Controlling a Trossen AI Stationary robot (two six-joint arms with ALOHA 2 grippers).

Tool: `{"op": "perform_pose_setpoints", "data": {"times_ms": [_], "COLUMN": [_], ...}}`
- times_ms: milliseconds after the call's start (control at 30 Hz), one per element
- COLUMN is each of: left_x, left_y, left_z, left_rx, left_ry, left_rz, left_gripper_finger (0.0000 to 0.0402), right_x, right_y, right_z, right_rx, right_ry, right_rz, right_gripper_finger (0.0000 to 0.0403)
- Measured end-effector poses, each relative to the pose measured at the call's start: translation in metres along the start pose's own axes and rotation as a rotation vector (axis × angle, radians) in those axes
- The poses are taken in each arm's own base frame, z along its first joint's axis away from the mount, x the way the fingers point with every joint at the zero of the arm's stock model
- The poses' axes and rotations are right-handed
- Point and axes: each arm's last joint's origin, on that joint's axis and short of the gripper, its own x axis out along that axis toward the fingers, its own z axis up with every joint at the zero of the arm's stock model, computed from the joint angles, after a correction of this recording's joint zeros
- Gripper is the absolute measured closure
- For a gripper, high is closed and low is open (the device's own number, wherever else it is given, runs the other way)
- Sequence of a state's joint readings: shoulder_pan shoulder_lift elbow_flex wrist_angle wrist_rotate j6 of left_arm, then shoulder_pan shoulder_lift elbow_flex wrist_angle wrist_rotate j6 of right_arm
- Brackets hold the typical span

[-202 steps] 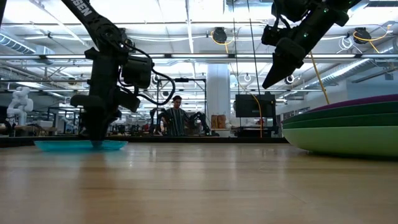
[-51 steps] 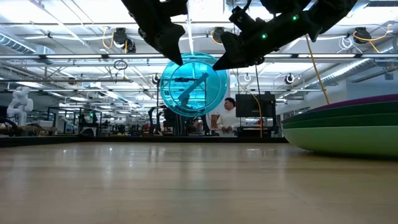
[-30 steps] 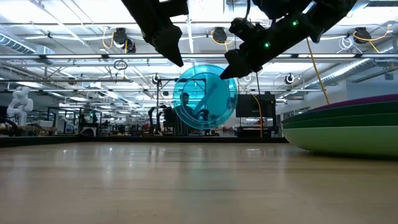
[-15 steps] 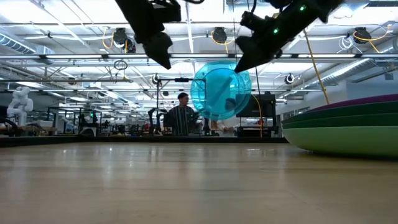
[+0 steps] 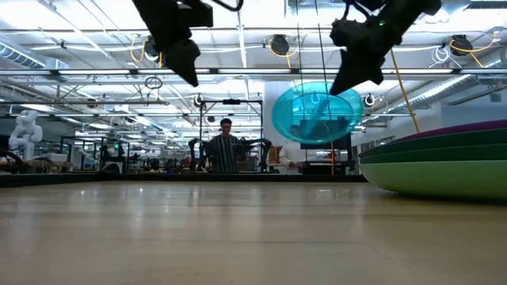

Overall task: Stack plastic plates
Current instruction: Stack the blue plate on top of the other blue plate

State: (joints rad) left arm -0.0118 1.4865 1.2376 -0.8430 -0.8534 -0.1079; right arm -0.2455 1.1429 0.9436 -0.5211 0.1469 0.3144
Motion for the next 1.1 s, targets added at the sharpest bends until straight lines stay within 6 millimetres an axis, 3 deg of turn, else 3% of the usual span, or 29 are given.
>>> {"op": "perform_pose_setpoints", "data": {"times_ms": [233, 500, 700, 1100], "left_x": [0.001, 0.0, 0.0, -0.015], "left_y": [-0.001, -0.002, -0.002, -0.015], "left_z": [-0.004, -0.006, -0.005, -0.006], "left_rx": [-0.011, -0.029, -0.049, -0.033], "left_ry": [0.015, 0.026, 0.023, -0.017], "left_rz": [0.0, -0.004, -0.012, -0.051], "left_gripper_finger": [0.013, 0.013, 0.013, 0.013], "right_x": [-0.027, -0.05, -0.05, -0.052], "right_y": [-0.027, -0.041, -0.042, -0.042], "right_z": [-0.019, -0.051, -0.052, -0.054], "right_rx": [0.126, 0.174, 0.176, 0.157], "right_ry": [0.246, 0.568, 0.578, 0.602], "right_rz": [0.193, 0.117, 0.115, 0.109], "right_gripper_finger": [0.0397, 0.0397, 0.0383, 0.0283]}}
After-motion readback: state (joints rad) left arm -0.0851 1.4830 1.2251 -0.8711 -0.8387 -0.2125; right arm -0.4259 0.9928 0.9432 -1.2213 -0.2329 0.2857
